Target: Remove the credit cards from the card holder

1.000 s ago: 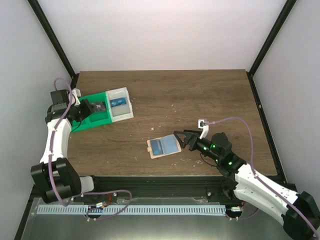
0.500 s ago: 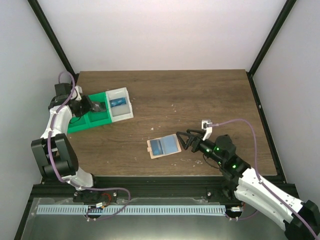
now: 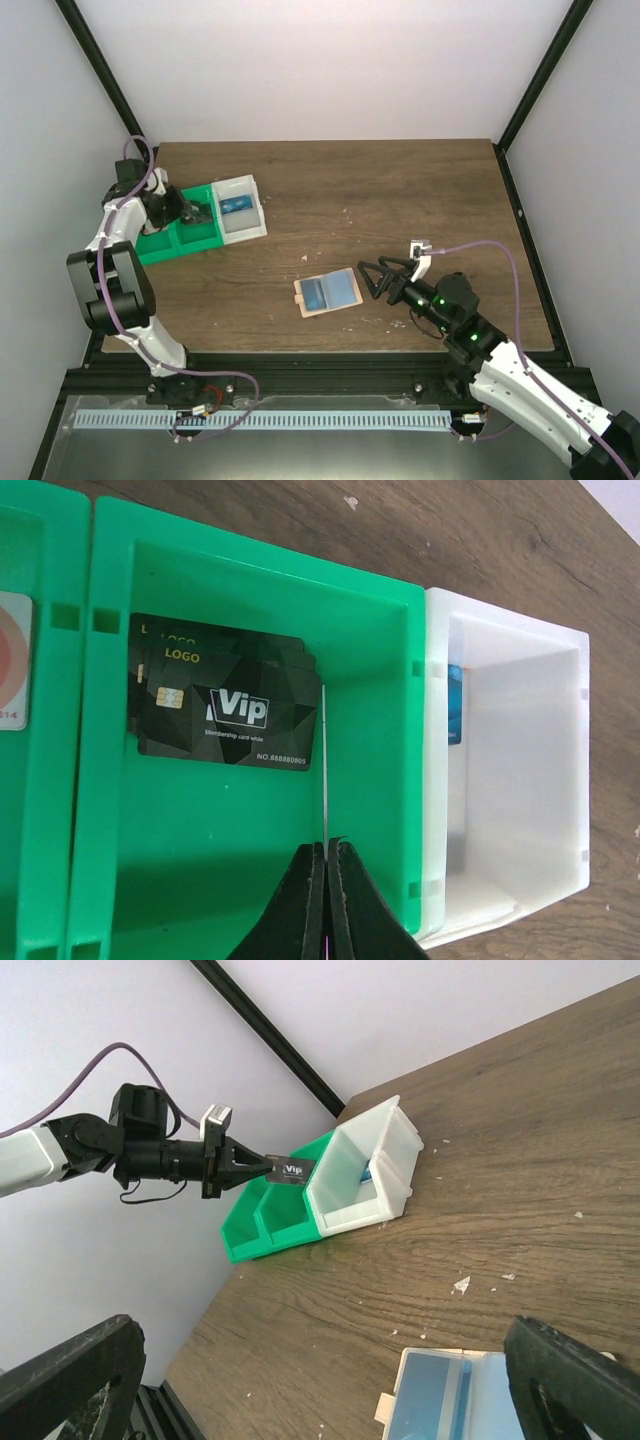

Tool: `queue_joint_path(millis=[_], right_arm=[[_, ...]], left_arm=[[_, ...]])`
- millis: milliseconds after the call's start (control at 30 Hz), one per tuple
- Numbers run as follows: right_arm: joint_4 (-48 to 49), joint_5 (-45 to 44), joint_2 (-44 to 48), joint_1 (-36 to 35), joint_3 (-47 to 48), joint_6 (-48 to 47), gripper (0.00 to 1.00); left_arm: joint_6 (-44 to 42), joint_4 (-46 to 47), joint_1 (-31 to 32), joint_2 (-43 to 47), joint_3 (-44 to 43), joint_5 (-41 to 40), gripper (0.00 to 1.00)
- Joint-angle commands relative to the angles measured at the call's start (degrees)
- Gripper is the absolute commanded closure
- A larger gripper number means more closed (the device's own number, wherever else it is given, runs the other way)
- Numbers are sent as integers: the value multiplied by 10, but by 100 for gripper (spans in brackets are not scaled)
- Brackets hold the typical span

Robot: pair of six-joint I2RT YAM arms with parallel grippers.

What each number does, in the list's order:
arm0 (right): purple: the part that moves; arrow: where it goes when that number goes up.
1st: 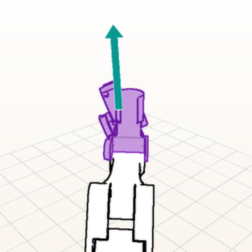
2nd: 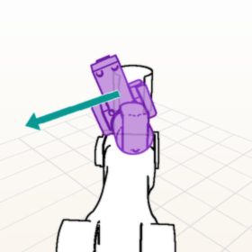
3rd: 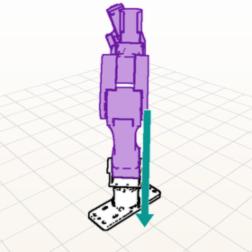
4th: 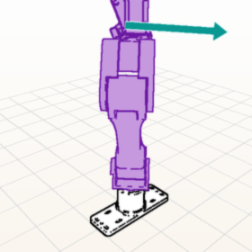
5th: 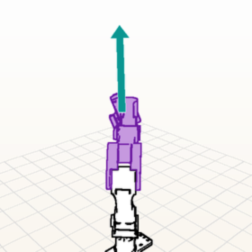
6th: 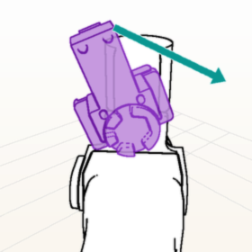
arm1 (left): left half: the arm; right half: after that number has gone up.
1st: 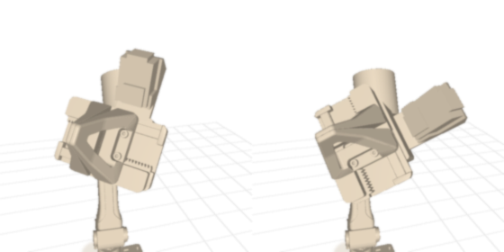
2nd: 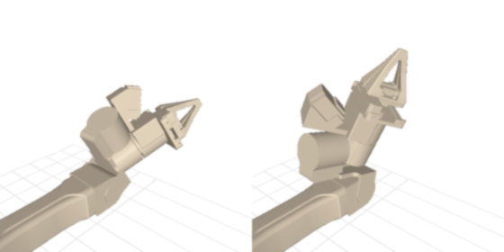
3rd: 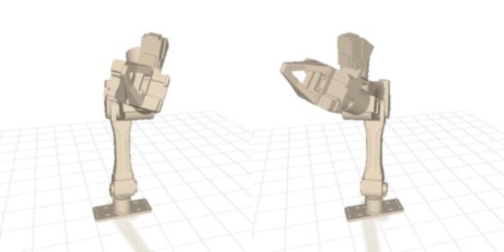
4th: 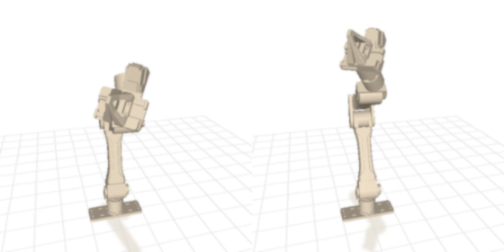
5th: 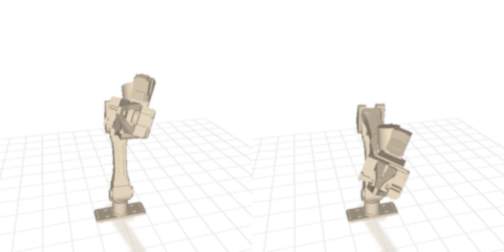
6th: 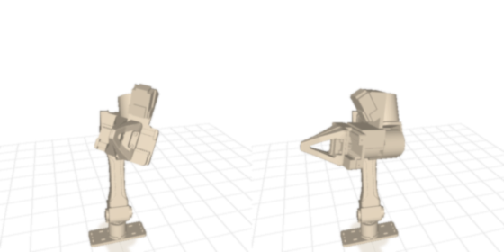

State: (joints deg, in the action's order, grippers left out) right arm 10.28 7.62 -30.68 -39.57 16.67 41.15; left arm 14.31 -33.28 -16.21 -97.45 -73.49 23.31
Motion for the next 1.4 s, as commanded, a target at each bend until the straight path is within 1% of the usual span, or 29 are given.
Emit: queue_joint_path(millis=[0,67,200,333,467,667,767,967,1067,1133,1367], right_arm=[[-8,-9,-2,-3,7,-10,0],[-14,-13,-4,-2,10,-15,0],[-20,-22,2,-3,10,-16,0],[-22,-27,10,-2,8,-10,0],[-33,-33,13,-2,14,-12,0],[-44,-48,10,-2,25,-15,0],[-45,-54,11,-2,26,-7,0],[-33,-47,7,-2,15,16,0],[-36,-45,5,-2,17,21,0],[-38,-47,4,-2,20,19,0],[-49,-50,-13,-3,31,7,0]], left_arm=[[-11,-3,-3,-23,-25,24,100],[-13,-3,-3,-34,-28,31,100],[-16,-2,-3,-53,-38,12,100],[-17,-4,-2,-76,-54,30,100],[-19,2,1,-91,-62,22,100],[-15,11,0,-127,-77,36,97],[-14,13,0,-137,-86,25,95],[-2,7,0,-148,-114,-11,85],[3,7,0,-140,-119,-42,74],[11,11,0,-134,-119,-56,68],[59,35,0,-92,-106,-86,58]])
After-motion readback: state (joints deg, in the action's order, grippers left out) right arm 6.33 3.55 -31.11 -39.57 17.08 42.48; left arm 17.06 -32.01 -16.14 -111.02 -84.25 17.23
